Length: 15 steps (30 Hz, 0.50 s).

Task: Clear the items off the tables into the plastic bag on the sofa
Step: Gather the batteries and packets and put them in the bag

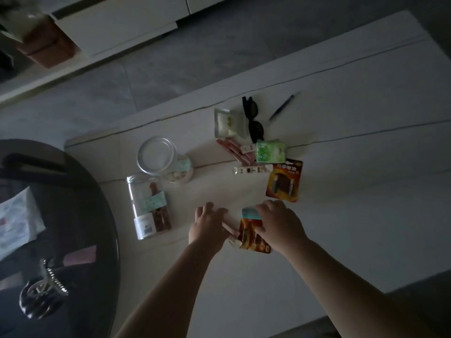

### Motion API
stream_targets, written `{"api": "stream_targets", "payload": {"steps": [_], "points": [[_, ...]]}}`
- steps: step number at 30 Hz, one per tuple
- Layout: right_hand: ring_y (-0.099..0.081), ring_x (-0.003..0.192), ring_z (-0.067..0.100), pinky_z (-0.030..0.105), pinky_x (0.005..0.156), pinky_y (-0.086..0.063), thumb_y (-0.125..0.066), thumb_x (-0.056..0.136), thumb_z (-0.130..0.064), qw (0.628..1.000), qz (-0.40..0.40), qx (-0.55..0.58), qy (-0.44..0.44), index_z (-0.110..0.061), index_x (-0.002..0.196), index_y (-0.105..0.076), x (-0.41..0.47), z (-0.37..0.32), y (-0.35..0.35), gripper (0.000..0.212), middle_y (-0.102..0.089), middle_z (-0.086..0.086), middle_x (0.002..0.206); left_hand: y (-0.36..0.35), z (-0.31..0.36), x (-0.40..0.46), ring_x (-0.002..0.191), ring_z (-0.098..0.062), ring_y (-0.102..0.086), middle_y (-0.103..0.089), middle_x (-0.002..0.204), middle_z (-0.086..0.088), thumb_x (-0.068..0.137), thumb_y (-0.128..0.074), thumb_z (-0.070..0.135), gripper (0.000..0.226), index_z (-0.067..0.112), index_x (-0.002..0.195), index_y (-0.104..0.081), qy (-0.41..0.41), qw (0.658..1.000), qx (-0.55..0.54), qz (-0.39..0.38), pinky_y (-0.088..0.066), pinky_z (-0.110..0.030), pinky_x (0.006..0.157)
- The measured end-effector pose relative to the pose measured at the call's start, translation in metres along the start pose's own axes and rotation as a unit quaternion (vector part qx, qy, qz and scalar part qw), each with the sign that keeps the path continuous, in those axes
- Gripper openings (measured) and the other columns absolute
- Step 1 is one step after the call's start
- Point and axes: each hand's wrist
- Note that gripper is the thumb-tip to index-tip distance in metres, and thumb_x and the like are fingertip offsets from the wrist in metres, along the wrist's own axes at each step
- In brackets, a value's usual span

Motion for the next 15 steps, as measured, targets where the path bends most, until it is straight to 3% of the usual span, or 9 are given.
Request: {"api": "stream_targets", "payload": {"steps": [5, 9, 13, 15], "points": [[-0.045, 0.119, 0.024, 0.035, 0.086, -0.046, -0.055, 0.09, -0.028, 0.999, 0.001, -0.034, -0.013, -0.018, 0.127, -0.044, 0.02, -0.008, -0.023, 0.039, -0.048, 0.004, 0.126, -0.015, -0.012, 0.014, 0.136, -0.024, -0.021, -0.02, 0.146, -0.002, 0.082, -0.068, 0.033, 0.062, 0.031, 0.137, -0.04, -0.068, 0.989, 0.128, -0.004, -0.036, -0.039, 0.108], [-0.051, 0.11, 0.025, 0.035, 0.083, -0.045, -0.057, 0.089, -0.027, 0.998, 0.015, -0.045, -0.034, -0.016, 0.117, -0.049, 0.024, -0.01, -0.031, 0.031, -0.053, 0.005, 0.118, -0.021, -0.018, 0.025, 0.132, -0.024, -0.026, -0.028, 0.141, -0.002, 0.083, -0.064, 0.04, 0.054, 0.028, 0.131, -0.044, -0.092, 0.985, 0.146, 0.025, -0.032, -0.037, 0.106], [-0.059, 0.089, 0.026, 0.035, 0.07, -0.045, -0.07, 0.08, -0.024, 0.996, 0.023, -0.06, -0.055, -0.014, 0.097, -0.057, 0.031, -0.016, -0.035, 0.023, -0.061, 0.006, 0.094, -0.019, -0.02, 0.033, 0.126, -0.024, -0.032, -0.037, 0.133, -0.002, 0.083, -0.063, 0.041, 0.047, 0.025, 0.125, -0.049, -0.092, 0.984, 0.15, 0.027, -0.032, -0.036, 0.103], [-0.057, 0.093, 0.025, 0.034, 0.074, -0.043, -0.062, 0.086, -0.027, 0.997, 0.029, -0.046, -0.045, -0.013, 0.102, -0.057, 0.032, -0.015, -0.035, 0.022, -0.059, 0.006, 0.1, -0.016, -0.017, 0.037, 0.122, -0.024, -0.038, -0.047, 0.127, -0.001, 0.085, -0.061, 0.042, 0.04, 0.023, 0.12, -0.053, -0.082, 0.986, 0.143, 0.032, -0.031, -0.035, 0.102]]}}
Point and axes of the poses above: each hand's wrist, its own x-axis towards the middle knuckle, its own y-axis out of the back of the hand, z = x × y
